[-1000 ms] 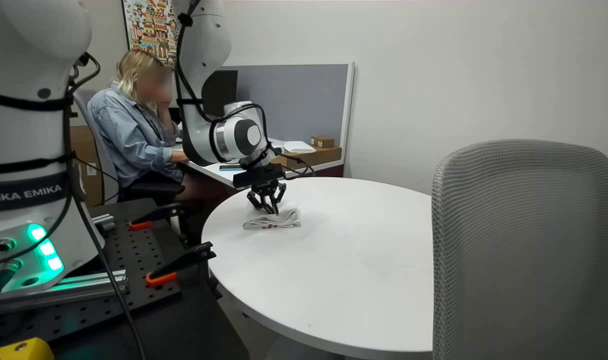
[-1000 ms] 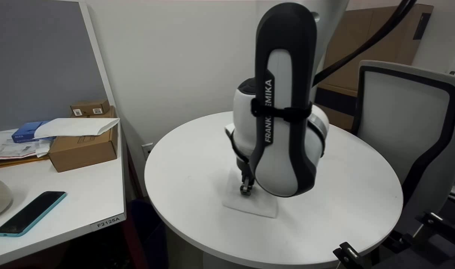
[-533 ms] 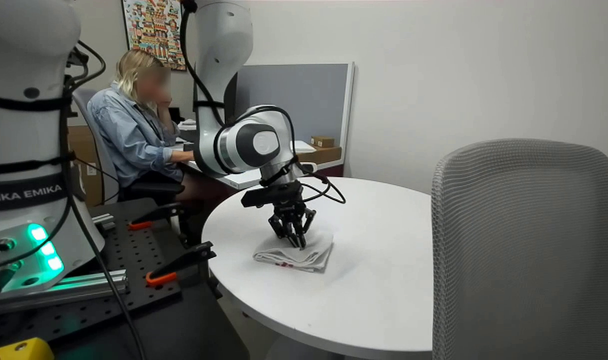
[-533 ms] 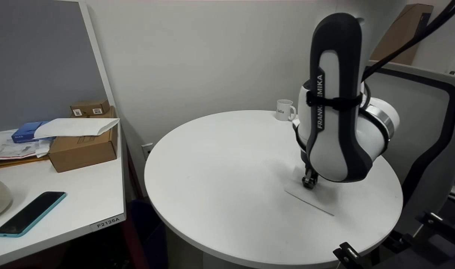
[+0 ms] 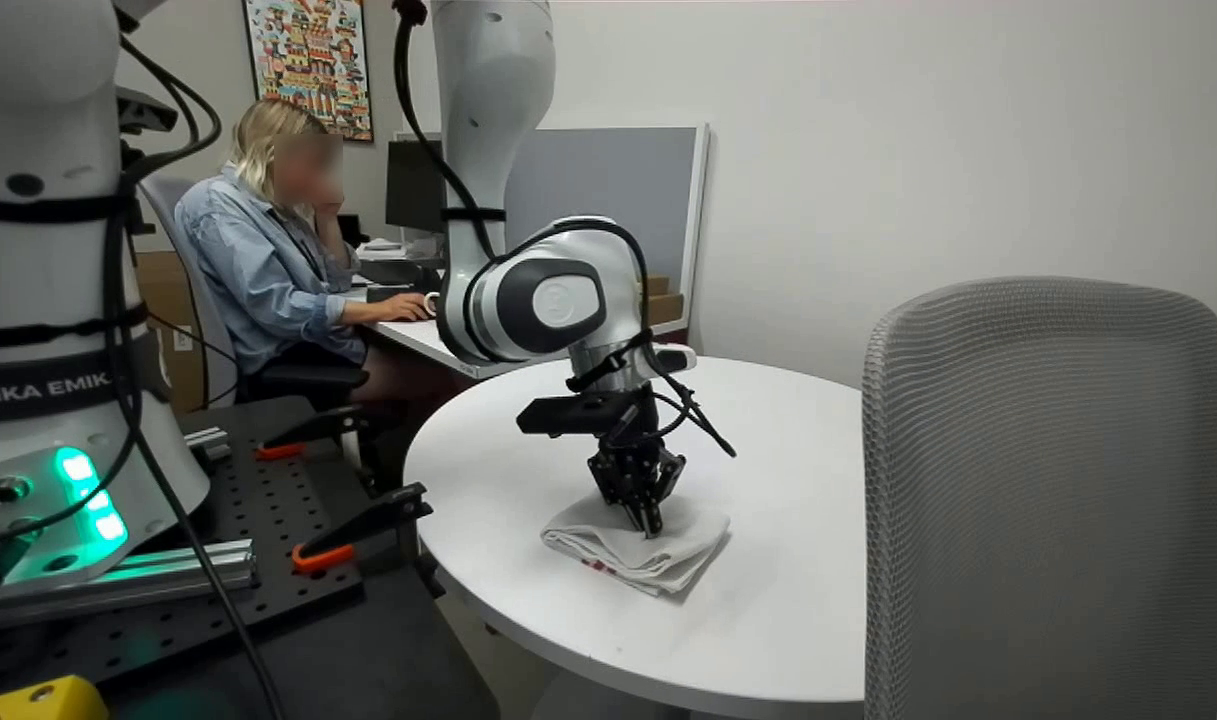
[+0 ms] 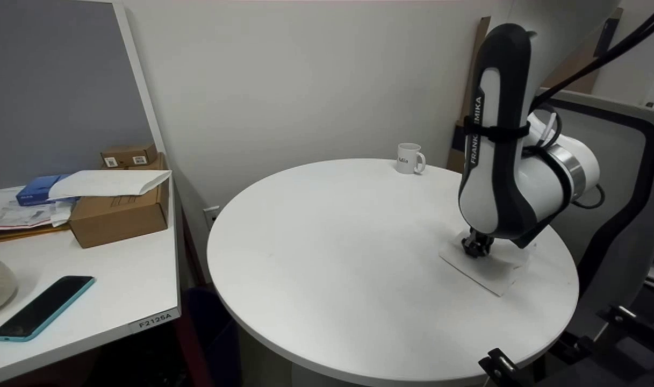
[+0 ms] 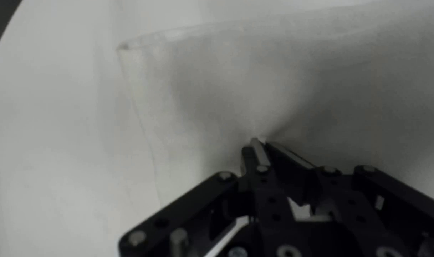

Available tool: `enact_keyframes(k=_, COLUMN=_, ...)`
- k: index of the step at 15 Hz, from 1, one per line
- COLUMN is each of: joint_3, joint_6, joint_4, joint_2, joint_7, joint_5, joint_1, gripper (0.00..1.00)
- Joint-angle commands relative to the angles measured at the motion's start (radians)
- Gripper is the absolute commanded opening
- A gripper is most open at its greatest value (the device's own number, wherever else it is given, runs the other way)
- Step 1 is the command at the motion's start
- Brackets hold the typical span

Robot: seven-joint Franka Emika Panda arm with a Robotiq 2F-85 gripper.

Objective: Wipe the table top with the white towel

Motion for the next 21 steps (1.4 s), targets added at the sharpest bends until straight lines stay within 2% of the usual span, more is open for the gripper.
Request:
enact_keyframes(k=1, joint_3=0.106, joint_6=-0.073, joint_4=0.059, joint_2=-0.027, joint_7=0.066, joint_5=0.048, joint_1=-0.076, gripper=0.03)
enact_keyframes(k=2, joint_3=0.137, joint_6=-0.089, joint_4=0.070, joint_2=-0.039, joint_7=0.078, joint_5=0.049, joint_1=-0.100, gripper=0.03)
enact_keyframes(k=3, joint_3=0.164, joint_6=-0.100, joint_4=0.078, joint_2=-0.047, joint_7=0.093, joint_5=0.051, joint_1=-0.120, gripper=0.08)
enact_keyframes(k=4, joint_3=0.198, joint_6=-0.111, joint_4=0.082, joint_2=-0.063, joint_7=0.109, joint_5=0.055, joint_1=-0.151, gripper=0.32)
enact_keyframes(k=6, joint_3=0.258, joint_6=-0.126, joint_4=0.081, joint_2=-0.093, joint_7=0.134, joint_5=0.060, joint_1=-0.207, gripper=0.36)
enact_keyframes(k=8, joint_3=0.284, joint_6=-0.131, joint_4=0.063, joint_2=-0.125, joint_7=0.152, joint_5=0.064, joint_1=-0.235, gripper=0.49)
enact_keyframes(k=10, joint_3=0.272, joint_6=-0.133, joint_4=0.036, joint_2=-0.165, joint_7=0.173, joint_5=0.069, joint_1=-0.240, gripper=0.64)
enact_keyframes(k=14, joint_3=0.167, joint_6=-0.201, joint_4=-0.051, joint_2=-0.295, joint_7=0.188, joint_5=0.051, joint_1=-0.178, gripper=0.92)
enact_keyframes(k=15, joint_3=0.164, joint_6=-0.228, joint_4=-0.079, joint_2=-0.345, joint_7=0.181, joint_5=0.042, joint_1=-0.186, gripper=0.99)
enact_keyframes(k=17, joint_3=0.155, joint_6=-0.274, joint_4=-0.127, joint_2=-0.433, joint_7=0.186, joint_5=0.027, joint_1=-0.186, gripper=1.00)
enact_keyframes(k=21, joint_3=0.237, joint_6=-0.354, joint_4=-0.217, joint_2=-0.614, joint_7=0.195, joint_5=0.027, joint_1=-0.221, gripper=1.00)
